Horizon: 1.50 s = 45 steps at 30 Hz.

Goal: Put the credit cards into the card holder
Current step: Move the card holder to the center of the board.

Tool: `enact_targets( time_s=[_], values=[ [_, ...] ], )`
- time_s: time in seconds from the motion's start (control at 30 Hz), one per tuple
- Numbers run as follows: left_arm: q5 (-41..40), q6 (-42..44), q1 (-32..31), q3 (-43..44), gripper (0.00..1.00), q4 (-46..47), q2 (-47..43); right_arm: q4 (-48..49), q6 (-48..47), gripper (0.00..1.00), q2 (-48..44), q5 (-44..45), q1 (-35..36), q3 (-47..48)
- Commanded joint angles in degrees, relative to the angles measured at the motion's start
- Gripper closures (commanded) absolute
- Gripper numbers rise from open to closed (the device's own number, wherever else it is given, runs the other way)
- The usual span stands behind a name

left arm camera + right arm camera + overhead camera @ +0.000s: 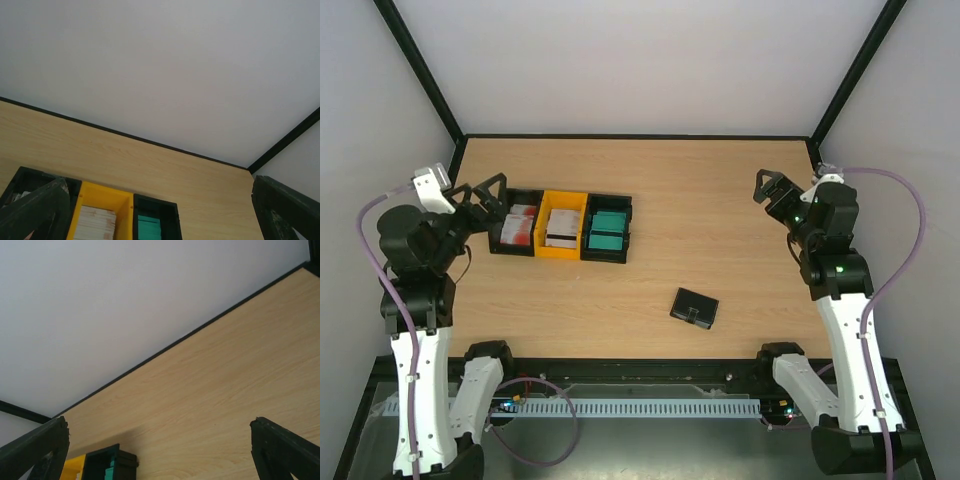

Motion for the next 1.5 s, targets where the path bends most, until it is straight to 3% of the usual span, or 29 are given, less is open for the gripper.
enact_targets(
  time_s=[0.0,0.07,0.23,0.4,0.57,0.77,0.93,1.1,1.33,1.47],
  values=[
    [1.15,-0.83,-0.83,-1.52,0.00,0.83,-1.04,0.49,1.85,0.05,-0.03,-2.39,-0.71,-2.77],
    [2.92,-0.69,-1.41,-2.33,0.00,1.01,-0.89,0.08,2.01,0.05,-0.08,-3.54,-0.83,-4.29],
    [23.17,-1.75,-5.45,-8.53,0.00,11.41,-2.30,2.60,3.78,0.02,0.11,-15.43,-0.96,-12.21],
    [25.59,-5.13,-6.78,-13.22,0.00,15.61,-1.27,3.19,6.82,0.06,-0.22,-17.35,-0.90,-22.65],
    [25.57,-11.33,-9.54,-19.13,0.00,23.64,2.60,-2.24,11.05,0.10,-1.78,-8.07,0.63,-27.65],
    [12.65,-14.28,-30.75,-27.00,0.00,32.28,6.85,-3.04,24.26,0.17,-8.74,2.02,6.95,-35.38],
    [0.83,-14.02,-47.20,-27.49,0.00,32.67,15.23,-4.98,23.15,0.20,-3.77,0.48,9.57,-37.21],
    [-5.96,-16.29,-54.46,-26.60,0.04,32.80,25.31,-3.99,21.35,0.27,1.58,-1.65,13.93,-37.81],
    [-8.88,-20.13,-60.34,-26.18,0.10,35.18,34.17,-5.07,22.12,0.38,3.35,-6.08,20.41,-39.87],
    [-9.20,-20.25,-62.63,-26.39,0.21,37.32,37.41,-5.95,22.01,0.43,3.97,-11.60,22.99,-41.83]
  ],
)
